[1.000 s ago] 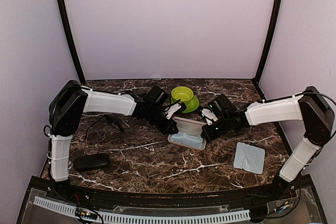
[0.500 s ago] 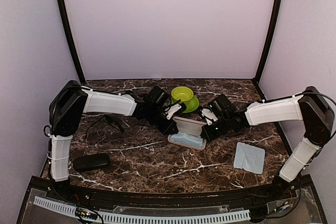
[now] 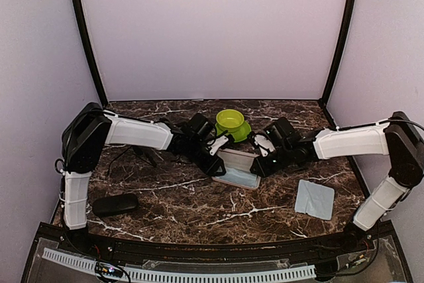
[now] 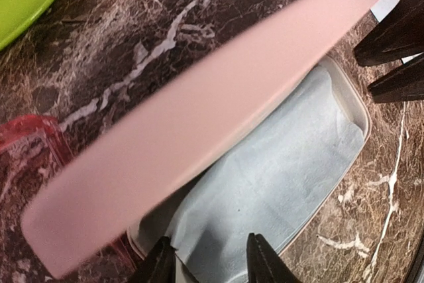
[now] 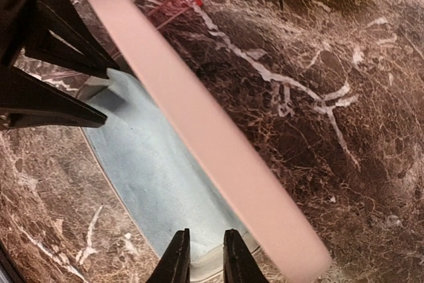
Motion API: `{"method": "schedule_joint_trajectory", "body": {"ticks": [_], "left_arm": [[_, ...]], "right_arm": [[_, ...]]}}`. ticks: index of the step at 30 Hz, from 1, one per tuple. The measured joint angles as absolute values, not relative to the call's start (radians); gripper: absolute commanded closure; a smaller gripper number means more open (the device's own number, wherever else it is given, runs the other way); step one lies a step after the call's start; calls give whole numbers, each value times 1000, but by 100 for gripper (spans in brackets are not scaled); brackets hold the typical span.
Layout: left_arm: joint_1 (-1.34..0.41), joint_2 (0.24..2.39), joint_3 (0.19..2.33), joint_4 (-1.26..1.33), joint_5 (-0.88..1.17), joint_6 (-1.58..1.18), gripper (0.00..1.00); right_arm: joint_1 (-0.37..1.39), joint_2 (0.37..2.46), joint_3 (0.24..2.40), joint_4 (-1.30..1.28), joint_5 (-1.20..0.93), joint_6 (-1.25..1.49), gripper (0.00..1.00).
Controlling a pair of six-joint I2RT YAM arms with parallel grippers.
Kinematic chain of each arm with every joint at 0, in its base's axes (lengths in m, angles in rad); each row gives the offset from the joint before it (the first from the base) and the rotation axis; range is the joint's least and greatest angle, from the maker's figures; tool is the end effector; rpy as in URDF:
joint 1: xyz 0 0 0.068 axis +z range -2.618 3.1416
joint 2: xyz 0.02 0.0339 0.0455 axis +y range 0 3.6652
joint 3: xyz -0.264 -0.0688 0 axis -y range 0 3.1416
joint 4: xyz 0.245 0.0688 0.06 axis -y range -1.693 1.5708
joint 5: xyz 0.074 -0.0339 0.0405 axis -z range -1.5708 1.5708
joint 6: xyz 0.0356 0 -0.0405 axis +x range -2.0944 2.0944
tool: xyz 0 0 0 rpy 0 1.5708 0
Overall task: Organize the sunglasses
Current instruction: Place the folded cleaning cloth in the sunglasses case, then adjust the folded cleaning cloth on the sunglasses case.
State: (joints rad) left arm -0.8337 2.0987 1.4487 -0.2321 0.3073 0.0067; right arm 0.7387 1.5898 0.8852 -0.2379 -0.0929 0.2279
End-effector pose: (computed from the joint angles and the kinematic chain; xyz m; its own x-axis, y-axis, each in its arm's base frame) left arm 0.2965 -0.3426 0.1577 -0.5133 0.5750 -0.6371 0.8384 0.4945 -0.2293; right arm 0.2306 0.2145 0.1759 -0.7433 -0.3726 -0.5556 -0.5572 0.8044 0.2059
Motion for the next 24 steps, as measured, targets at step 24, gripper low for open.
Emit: {"method": "schedule_joint_trajectory", "body": {"ticks": [24], "left_arm": [[-902, 2035, 1340, -158, 243, -16, 56]], "right_arm": [[821, 1631, 819, -149, -152, 306, 90]]}}
